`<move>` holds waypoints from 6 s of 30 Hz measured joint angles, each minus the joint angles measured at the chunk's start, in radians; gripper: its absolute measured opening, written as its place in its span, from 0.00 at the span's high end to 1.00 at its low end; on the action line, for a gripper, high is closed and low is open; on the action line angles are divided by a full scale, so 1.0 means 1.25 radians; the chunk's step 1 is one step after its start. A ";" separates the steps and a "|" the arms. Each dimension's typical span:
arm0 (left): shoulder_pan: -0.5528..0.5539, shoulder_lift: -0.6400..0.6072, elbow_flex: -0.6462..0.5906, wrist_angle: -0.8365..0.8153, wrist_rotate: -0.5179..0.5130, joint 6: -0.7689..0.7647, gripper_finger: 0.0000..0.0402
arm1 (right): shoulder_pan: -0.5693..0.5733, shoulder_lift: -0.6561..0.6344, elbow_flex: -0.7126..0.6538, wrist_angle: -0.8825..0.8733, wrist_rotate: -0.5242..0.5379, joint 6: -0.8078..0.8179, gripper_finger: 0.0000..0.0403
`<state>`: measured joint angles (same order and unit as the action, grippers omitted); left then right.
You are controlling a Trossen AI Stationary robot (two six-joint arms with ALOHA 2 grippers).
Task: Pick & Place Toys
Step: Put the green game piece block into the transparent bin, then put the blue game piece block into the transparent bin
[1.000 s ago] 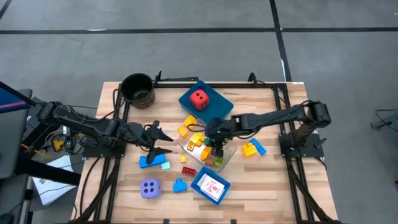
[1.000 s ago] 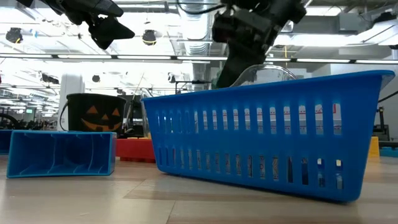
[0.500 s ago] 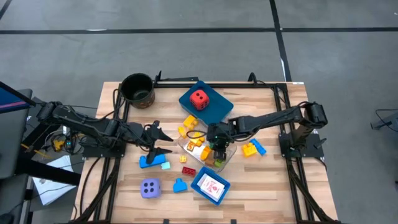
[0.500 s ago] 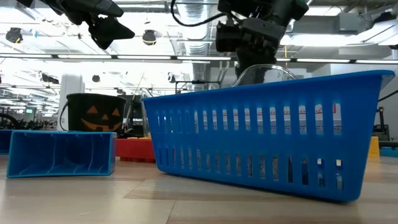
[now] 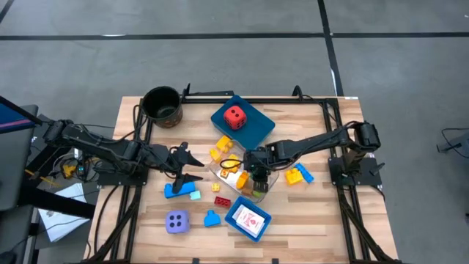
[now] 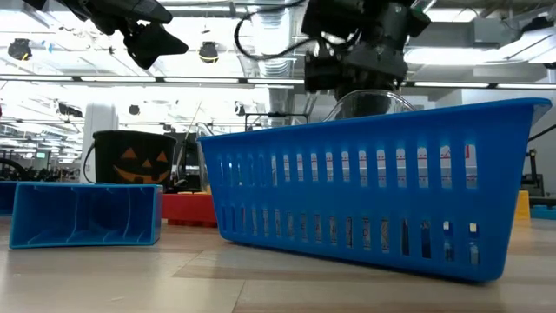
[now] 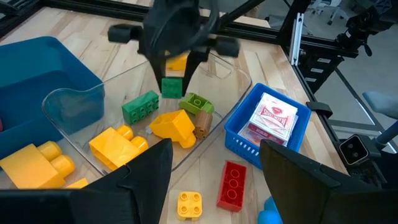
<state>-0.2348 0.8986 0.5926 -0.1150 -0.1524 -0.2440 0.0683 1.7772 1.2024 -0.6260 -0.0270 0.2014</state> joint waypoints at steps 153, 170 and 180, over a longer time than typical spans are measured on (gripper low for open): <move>0.000 0.000 0.000 0.015 0.000 0.003 0.41 | 0.295 -0.407 -0.580 -0.164 0.192 0.815 0.71; 0.000 0.000 0.000 0.015 0.000 0.006 0.41 | 0.306 -0.404 -0.514 -0.309 0.309 0.824 0.70; 0.000 0.000 0.000 0.015 0.000 0.006 0.41 | 0.353 -0.405 -0.427 -0.393 0.465 0.823 0.70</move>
<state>-0.2345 0.8988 0.5926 -0.0959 -0.1528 -0.2363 0.5092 1.2709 0.6691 -1.1171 0.5545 1.2300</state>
